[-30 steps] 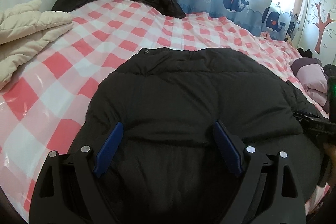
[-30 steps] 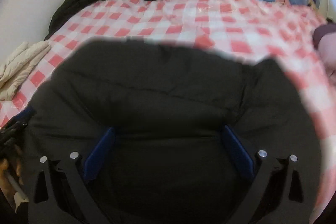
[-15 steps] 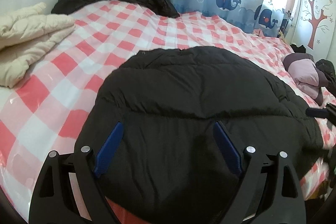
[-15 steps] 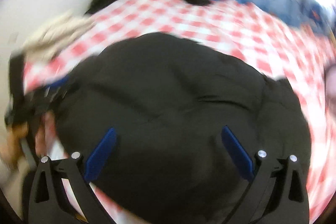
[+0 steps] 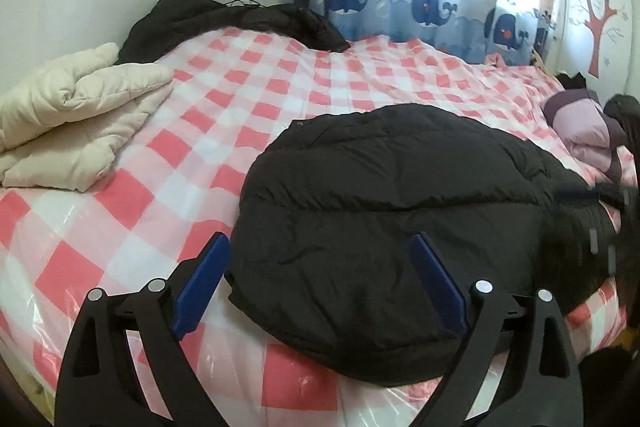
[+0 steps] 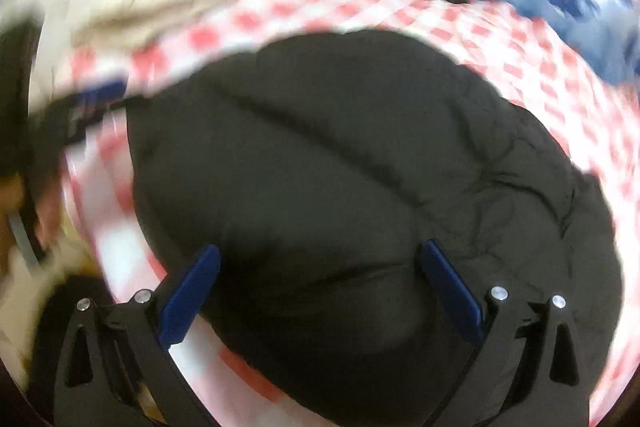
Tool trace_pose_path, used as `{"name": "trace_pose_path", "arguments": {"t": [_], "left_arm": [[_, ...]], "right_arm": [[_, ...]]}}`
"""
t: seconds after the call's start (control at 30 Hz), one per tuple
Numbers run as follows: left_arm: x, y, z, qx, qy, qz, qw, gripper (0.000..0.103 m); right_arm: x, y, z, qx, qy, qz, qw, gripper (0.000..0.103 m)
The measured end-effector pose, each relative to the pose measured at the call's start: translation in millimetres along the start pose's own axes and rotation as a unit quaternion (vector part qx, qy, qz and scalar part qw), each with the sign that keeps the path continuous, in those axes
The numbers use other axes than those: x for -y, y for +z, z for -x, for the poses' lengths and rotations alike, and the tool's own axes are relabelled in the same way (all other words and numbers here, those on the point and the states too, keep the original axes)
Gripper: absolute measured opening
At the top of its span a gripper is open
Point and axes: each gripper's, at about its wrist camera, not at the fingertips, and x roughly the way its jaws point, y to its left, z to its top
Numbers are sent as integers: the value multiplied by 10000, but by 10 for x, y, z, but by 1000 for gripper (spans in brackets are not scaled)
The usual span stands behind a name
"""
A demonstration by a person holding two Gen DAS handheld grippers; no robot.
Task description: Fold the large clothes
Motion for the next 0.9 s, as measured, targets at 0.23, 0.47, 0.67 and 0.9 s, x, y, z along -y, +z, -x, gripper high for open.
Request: {"name": "trace_pose_path", "arguments": {"t": [0.23,0.47,0.67,0.9], "left_arm": [[-38,-40,-132,-289,-74,209,9993,88],[-221,-63,-171,-440,-87,619,9971,88],[-259,-45,-118,-372,-80,750,9965,88],[-188,-32,-49,-347,-147,585,9976,88]], "right_arm": [[258,888,-559,227,-390,-908,9948,96],[384,1204,-832,389,-319,-1333,9898,97],[536,1523,-1441,-215,-500,-1556,9863,97],[572,1266,-1738,-490,-450,-1615,9846,97]]}}
